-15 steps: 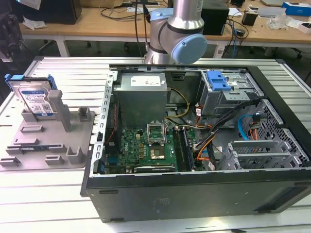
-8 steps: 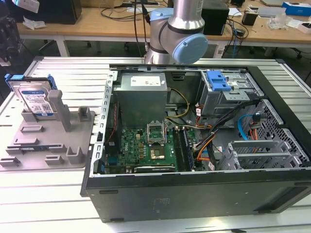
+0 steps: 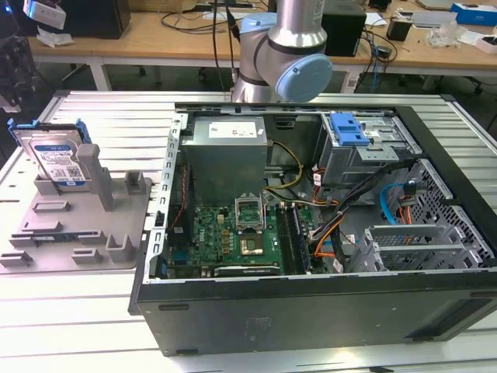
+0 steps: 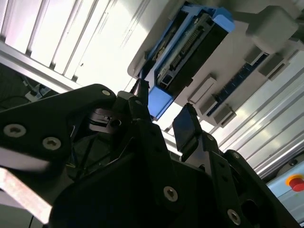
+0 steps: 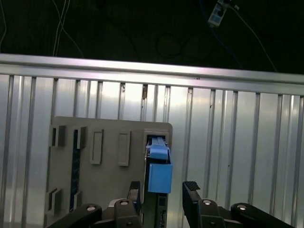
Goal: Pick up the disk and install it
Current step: 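Pick up the disk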
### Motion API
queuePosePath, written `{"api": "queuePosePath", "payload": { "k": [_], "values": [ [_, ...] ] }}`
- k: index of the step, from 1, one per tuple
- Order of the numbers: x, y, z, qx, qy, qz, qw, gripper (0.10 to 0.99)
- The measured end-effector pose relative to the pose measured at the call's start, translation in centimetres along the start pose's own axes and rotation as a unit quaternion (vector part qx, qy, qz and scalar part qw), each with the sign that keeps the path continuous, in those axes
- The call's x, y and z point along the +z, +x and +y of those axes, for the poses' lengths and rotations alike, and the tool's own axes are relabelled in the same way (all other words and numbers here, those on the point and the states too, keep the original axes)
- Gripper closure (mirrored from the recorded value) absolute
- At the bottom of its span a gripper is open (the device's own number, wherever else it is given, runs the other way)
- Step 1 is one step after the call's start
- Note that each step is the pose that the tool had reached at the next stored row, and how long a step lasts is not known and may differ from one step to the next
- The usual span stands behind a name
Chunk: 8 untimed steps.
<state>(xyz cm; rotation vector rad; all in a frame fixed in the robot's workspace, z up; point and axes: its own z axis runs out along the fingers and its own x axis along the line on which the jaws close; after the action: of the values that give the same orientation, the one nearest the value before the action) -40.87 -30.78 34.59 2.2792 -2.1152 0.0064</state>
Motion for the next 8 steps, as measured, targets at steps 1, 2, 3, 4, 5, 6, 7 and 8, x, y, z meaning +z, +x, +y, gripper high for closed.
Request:
{"api": "queuePosePath", "payload": {
  "k": [1, 2, 3, 4, 5, 6, 7, 8],
  "values": [
    [0.16, 0.00, 0.00, 0.000, 0.0000, 0.0000, 1.0000, 0.604],
    [0.30, -0.01, -0.01, 0.000, 0.0000, 0.0000, 1.0000, 0.604],
    [0.48, -0.01, 0.00, 0.000, 0.0000, 0.0000, 1.0000, 0.604],
    [0.62, -0.01, 0.00, 0.000, 0.0000, 0.0000, 1.0000, 0.604],
    [0.80, -0.02, 0.01, 0.000, 0.0000, 0.0000, 1.0000, 0.604],
    [0.94, -0.02, 0.02, 0.000, 0.0000, 0.0000, 1.0000, 0.604],
    [1.11, -0.03, 0.04, 0.000, 0.0000, 0.0000, 1.0000, 0.604],
    [1.26, -0.04, 0.07, 0.000, 0.0000, 0.0000, 1.0000, 0.604]
  ]
}}
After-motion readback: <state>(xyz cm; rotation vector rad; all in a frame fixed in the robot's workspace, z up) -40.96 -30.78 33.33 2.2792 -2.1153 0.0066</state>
